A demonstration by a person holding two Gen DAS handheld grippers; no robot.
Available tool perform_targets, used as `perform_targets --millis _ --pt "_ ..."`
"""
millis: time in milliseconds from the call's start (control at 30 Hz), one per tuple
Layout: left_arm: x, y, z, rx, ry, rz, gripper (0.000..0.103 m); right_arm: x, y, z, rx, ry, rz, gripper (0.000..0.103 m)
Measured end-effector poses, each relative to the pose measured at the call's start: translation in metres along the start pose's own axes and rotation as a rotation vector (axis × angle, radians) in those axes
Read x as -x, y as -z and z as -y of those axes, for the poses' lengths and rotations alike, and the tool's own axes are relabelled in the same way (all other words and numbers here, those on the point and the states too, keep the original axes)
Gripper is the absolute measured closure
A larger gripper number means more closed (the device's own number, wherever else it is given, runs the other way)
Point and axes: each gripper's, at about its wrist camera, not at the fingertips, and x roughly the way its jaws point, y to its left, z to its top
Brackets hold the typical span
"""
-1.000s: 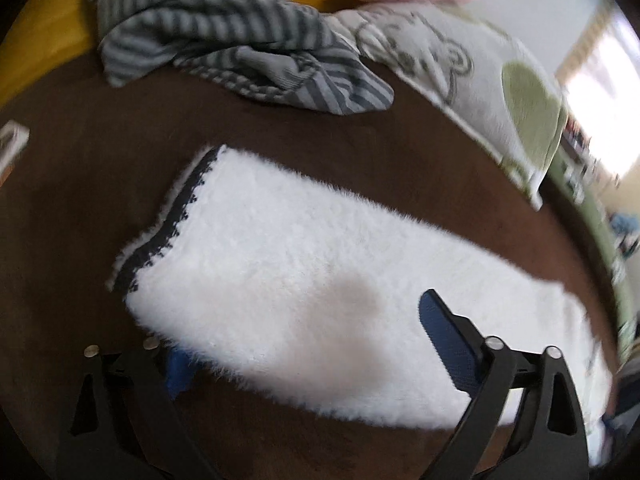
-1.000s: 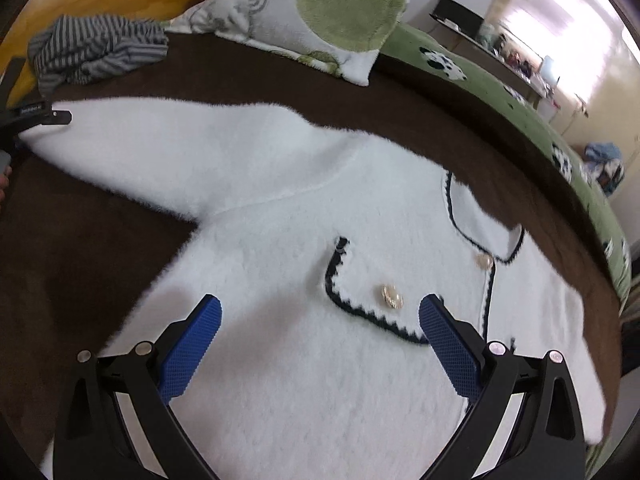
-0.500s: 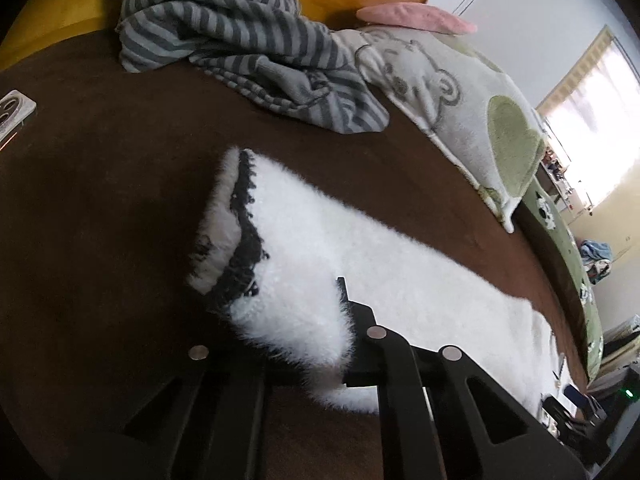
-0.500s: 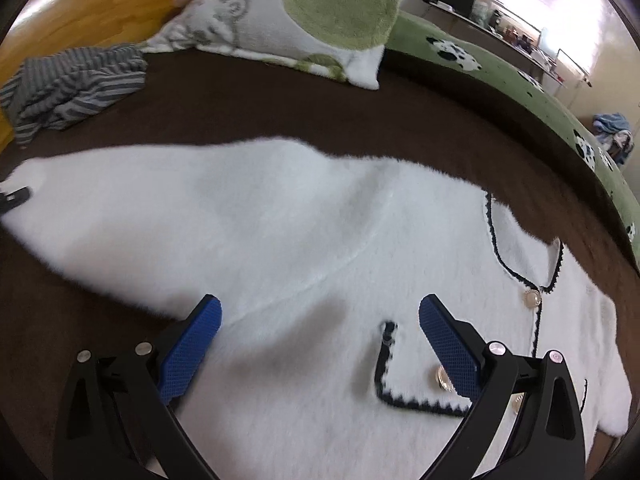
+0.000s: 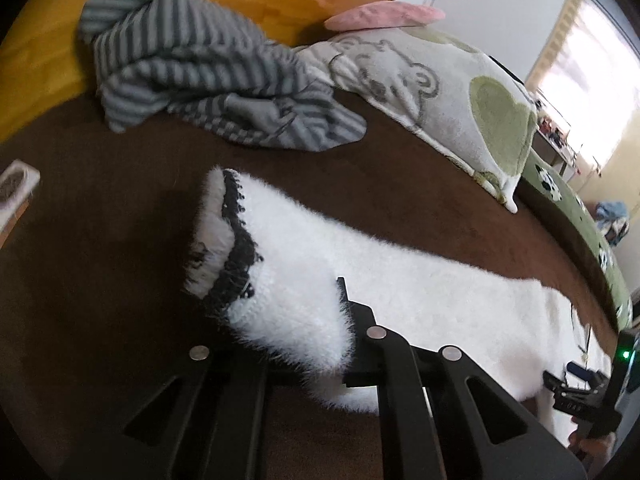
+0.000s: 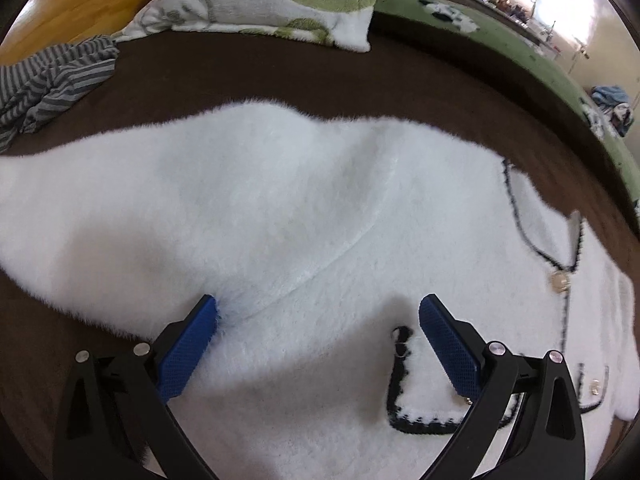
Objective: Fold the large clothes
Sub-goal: 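Fold the held sleeve across the cardigan body with the left gripper, then release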
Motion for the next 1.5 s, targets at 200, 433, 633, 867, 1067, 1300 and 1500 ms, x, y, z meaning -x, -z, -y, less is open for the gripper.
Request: perform_targets --millis 200,433,633,867,1067,1300,1500 --pt "0.040 -0.018 0.056 -0.135 0.016 0.049 0.092 0.041 -0.004 0.024 -0.035 0.024 0.047 0.005" --pt "0.095 -0.031 0.184 -0.354 0.125 0.110 0.092 0.099 0.005 0.092 -0.128 0.078 0.088 0.005" --pt "0.127 0.001 0.306 -0.515 0.307 0.110 0.092 0.134 0.036 0.171 -0.247 0.109 0.104 0.005" --pt "0.120 0.085 0.425 -0.687 0.423 0.023 0.092 0.143 0.073 0.248 -0.296 0.198 0.079 0.005" --pt "0.080 0.155 0.479 -0.696 0.479 -0.113 0.092 0.136 0.109 0.298 -0.344 0.258 0.039 0.005" --pt "0.040 0.220 0.517 -0.755 0.475 -0.216 0.092 0.122 0.145 0.339 -0.413 0.287 -0.015 0.005" --pt "0.013 0.258 0.518 -0.812 0.442 -0.334 0.088 0.116 0.157 0.349 -0.420 0.306 -0.027 0.005"
